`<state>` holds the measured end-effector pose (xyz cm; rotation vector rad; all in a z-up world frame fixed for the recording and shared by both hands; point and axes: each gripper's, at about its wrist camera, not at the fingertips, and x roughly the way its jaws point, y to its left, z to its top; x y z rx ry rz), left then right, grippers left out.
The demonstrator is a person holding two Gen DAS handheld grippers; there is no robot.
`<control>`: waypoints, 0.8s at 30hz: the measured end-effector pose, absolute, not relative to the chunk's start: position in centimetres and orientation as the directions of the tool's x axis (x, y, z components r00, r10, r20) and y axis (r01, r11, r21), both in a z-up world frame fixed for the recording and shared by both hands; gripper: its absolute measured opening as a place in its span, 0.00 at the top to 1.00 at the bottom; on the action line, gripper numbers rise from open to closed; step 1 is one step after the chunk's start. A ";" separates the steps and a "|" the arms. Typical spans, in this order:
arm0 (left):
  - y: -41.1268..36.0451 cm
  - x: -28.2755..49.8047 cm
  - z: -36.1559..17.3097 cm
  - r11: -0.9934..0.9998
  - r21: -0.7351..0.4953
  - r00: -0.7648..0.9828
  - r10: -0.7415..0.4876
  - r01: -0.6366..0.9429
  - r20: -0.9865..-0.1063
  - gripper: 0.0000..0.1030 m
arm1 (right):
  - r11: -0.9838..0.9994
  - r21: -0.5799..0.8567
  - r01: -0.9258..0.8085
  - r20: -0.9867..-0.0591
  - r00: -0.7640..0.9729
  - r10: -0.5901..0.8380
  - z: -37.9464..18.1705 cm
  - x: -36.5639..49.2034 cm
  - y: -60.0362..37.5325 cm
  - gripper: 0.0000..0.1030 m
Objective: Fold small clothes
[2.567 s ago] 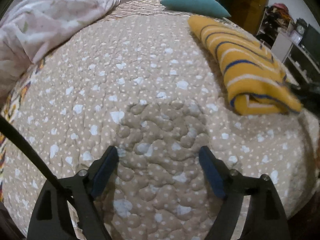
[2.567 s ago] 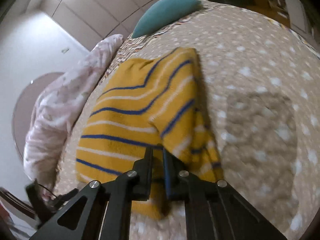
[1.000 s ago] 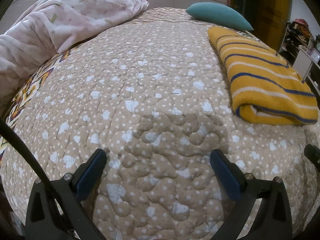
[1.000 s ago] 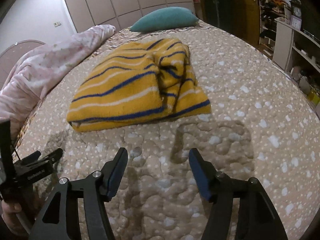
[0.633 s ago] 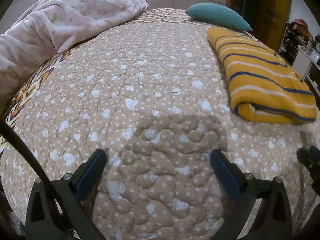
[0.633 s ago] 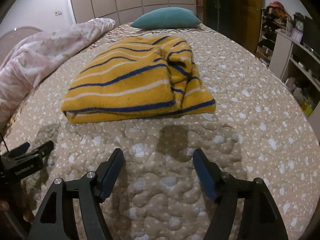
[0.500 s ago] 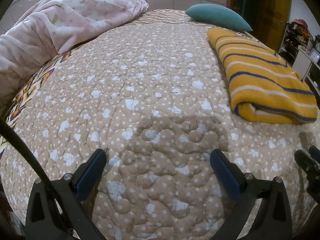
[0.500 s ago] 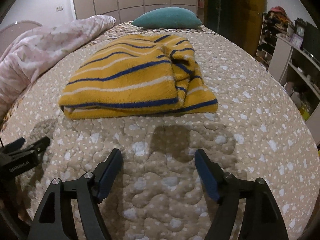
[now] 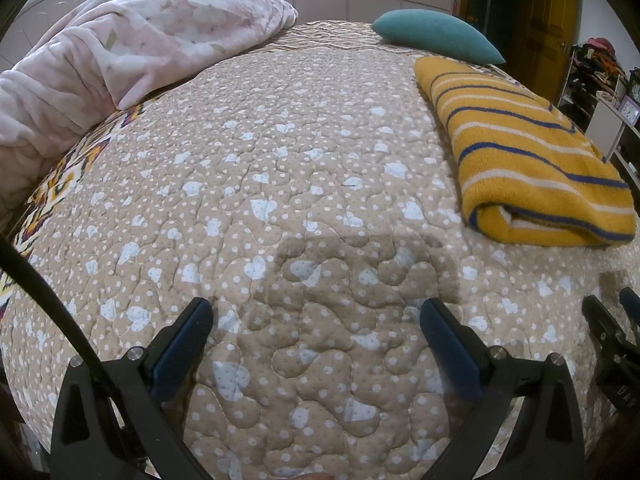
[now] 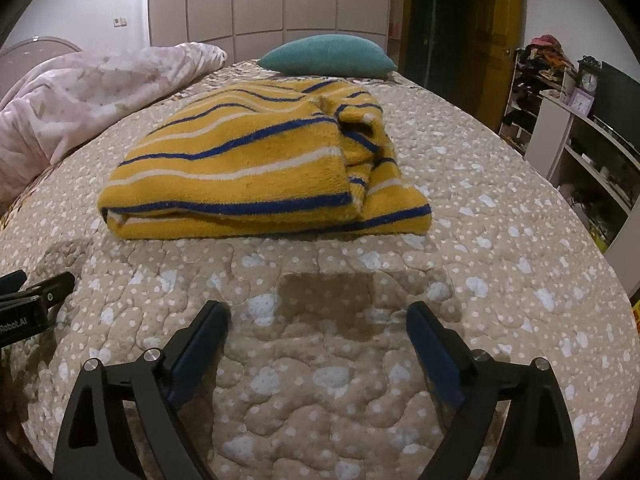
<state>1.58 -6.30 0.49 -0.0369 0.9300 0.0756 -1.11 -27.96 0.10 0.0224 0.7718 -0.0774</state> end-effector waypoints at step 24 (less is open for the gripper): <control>-6.5 1.3 0.5 0.996 0.005 0.604 0.057 -0.088 -0.795 0.00 | 0.997 -0.009 0.075 -0.673 0.737 -0.061 -0.3 -1.5 -27.8 0.07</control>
